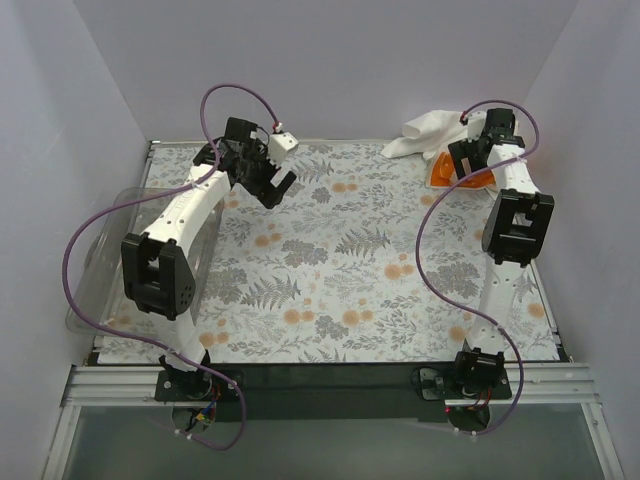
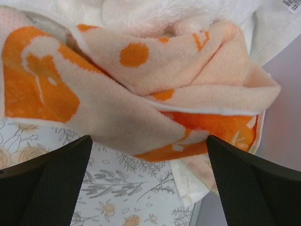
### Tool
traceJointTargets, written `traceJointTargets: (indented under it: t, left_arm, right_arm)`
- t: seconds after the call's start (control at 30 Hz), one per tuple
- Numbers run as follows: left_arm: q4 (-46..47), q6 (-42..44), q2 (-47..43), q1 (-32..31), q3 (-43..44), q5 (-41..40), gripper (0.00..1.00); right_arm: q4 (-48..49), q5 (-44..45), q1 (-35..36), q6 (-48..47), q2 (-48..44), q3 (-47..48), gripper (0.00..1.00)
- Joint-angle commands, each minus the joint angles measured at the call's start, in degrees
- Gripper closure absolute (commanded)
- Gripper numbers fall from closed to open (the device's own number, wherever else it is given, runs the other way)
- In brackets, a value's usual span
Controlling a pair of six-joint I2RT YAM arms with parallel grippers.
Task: Roll the towels
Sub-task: Grab a towel with the right arm
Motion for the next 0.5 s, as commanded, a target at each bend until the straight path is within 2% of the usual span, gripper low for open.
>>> traceJointTargets:
  t: [0.0,0.1,0.13,0.2,0.23,0.3,0.33,0.47]
  left_arm:
    - [0.30,-0.93,-2.38,0.58,-0.68,-0.98,0.02]
    - [0.30,-1.90,-1.95,1.02,-0.51,-0.72,0.02]
    - [0.21,-2.16,-1.77,1.19,-0.33,-0.63,0.02]
    - [-0.06,-2.69,-1.42,1.46,0.02,-0.27,0.02]
    - [-0.23,-2.95,-1.50,1.80,0.11,-0.19,0.02]
    - [-0.32,-3.48,-1.59,2.24,0.28,0.16,0.02]
    - [-0.32,-3.65,-1.68,2.68,0.20,0.43,0.02]
    - [1.08,-4.79,-2.03,3.83,0.37,1.74,0.02]
  right_arm:
    - [5.33,1.76,-0.17,-1.27,1.98,4.73,0.04]
    - [6.21,1.06,-0.25,-1.97,3.40,5.43,0.22]
    - [6.13,0.71,-0.25,-2.15,3.66,5.61,0.34]
    - [6.04,-0.17,-0.25,-2.41,3.58,5.61,0.48]
    - [5.87,-0.61,-0.25,-2.50,3.14,5.18,0.63]
    - [5.60,-1.05,-0.25,-2.59,0.35,4.12,0.80]
    - [5.60,-1.23,-0.25,-2.76,-0.98,2.29,0.96]
    - [5.43,-1.32,-0.60,-3.11,-10.19,-1.24,0.99]
